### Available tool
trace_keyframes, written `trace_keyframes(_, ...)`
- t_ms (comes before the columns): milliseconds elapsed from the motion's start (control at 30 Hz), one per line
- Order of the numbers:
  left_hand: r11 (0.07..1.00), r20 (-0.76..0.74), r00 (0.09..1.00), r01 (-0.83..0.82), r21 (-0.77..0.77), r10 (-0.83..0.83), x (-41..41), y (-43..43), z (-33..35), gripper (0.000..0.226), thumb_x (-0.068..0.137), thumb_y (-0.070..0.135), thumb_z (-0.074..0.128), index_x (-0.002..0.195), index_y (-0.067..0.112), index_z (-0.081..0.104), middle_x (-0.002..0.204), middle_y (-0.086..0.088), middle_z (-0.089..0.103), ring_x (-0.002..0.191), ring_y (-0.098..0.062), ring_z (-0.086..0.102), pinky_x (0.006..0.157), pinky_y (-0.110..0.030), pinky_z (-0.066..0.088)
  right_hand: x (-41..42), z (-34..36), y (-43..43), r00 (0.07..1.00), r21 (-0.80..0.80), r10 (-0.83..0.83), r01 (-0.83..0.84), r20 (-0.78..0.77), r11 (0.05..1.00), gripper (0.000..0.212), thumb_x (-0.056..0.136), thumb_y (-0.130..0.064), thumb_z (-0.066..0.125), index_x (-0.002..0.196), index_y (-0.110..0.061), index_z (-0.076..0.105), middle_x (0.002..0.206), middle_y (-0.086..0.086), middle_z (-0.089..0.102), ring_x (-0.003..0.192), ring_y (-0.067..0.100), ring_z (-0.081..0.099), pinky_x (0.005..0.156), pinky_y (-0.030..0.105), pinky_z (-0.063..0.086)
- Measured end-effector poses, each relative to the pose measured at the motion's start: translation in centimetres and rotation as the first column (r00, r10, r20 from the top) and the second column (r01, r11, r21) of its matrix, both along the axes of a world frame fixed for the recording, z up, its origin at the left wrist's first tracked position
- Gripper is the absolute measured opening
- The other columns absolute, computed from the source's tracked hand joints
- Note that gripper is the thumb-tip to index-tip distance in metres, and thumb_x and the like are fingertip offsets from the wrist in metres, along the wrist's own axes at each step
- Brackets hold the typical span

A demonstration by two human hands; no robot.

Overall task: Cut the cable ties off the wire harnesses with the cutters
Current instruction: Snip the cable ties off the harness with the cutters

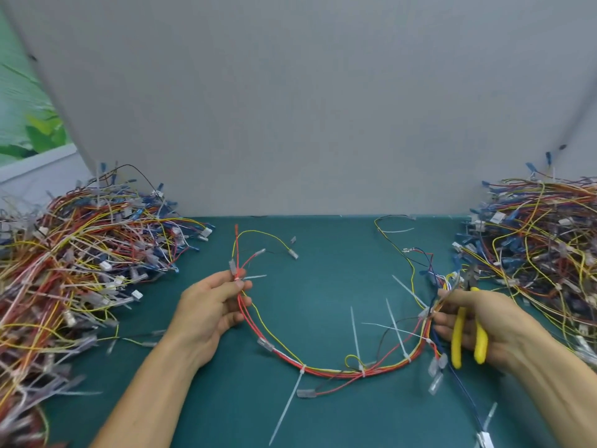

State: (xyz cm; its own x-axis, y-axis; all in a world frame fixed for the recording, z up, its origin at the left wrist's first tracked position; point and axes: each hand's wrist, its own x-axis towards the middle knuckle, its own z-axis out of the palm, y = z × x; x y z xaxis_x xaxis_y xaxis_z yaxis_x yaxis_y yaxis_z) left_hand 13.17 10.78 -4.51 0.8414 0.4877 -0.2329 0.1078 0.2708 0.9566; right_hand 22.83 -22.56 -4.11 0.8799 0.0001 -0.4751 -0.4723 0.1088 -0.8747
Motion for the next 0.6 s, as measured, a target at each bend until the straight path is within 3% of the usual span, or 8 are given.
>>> trace_keyframes(300, 1.0, -0.008, 1.0, 0.026, -0.002, -0.026, -0.3, 0.2, 0.2, 0.014, 0.091, 0.009, 0.059, 0.1, 0.012, 0.069, 0.085, 0.0, 0.073, 0.053, -0.011, 0.061, 0.043, -0.019, 0.04, -0.1, 0.0, 0.3, 0.997, 0.001, 0.08, -0.08, 0.013, 0.997, 0.001, 0.086, -0.003, 0.063, 0.086, -0.003, 0.062, 0.055, 0.011, 0.063, 0.046, 0.022, 0.064, 0.04, 0.029, 0.053)
trace_keyframes(433, 0.996, -0.069, 0.997, 0.048, 0.08, -0.042, -0.2, 0.5, 0.1, 0.013, 0.09, 0.009, 0.059, 0.096, 0.013, 0.069, 0.084, -0.002, 0.074, 0.05, -0.011, 0.059, 0.042, -0.02, 0.038, -0.9, 0.9, 0.7, 0.963, -0.022, 0.241, -0.24, 0.122, 0.971, 0.015, 0.069, -0.002, 0.071, 0.075, -0.003, 0.057, 0.055, 0.013, 0.057, 0.043, 0.022, 0.056, 0.042, 0.028, 0.048)
trace_keyframes(533, 0.949, -0.125, 0.991, -0.006, 0.317, 0.048, -0.1, 0.5, -0.2, 0.012, 0.087, 0.006, 0.061, 0.087, 0.015, 0.069, 0.085, -0.01, 0.072, 0.049, -0.016, 0.06, 0.043, -0.023, 0.042, -1.5, 1.4, 0.7, 0.859, -0.177, 0.456, -0.424, 0.231, 0.888, 0.014, 0.075, 0.001, 0.069, 0.084, 0.006, 0.06, 0.069, 0.019, 0.061, 0.056, 0.026, 0.059, 0.052, 0.033, 0.05)
trace_keyframes(567, 0.872, -0.145, 0.985, -0.012, 0.489, 0.095, -0.2, 0.4, -0.2, 0.01, 0.087, 0.009, 0.062, 0.088, 0.016, 0.068, 0.086, -0.009, 0.072, 0.056, -0.021, 0.063, 0.05, -0.028, 0.048, -1.5, 1.5, 0.7, 0.834, -0.218, 0.491, -0.446, 0.252, 0.868, 0.013, 0.079, 0.002, 0.068, 0.087, 0.007, 0.06, 0.071, 0.019, 0.062, 0.059, 0.027, 0.06, 0.055, 0.034, 0.051)
trace_keyframes(600, 0.72, -0.183, 0.972, 0.02, 0.693, 0.15, -0.4, 0.0, 0.1, 0.009, 0.086, 0.014, 0.063, 0.094, 0.017, 0.067, 0.092, -0.009, 0.072, 0.07, -0.026, 0.065, 0.063, -0.035, 0.052, -1.5, 1.5, 0.6, 0.822, -0.234, 0.503, -0.451, 0.266, 0.861, 0.011, 0.08, 0.003, 0.068, 0.088, 0.007, 0.06, 0.071, 0.017, 0.063, 0.061, 0.027, 0.061, 0.056, 0.034, 0.052)
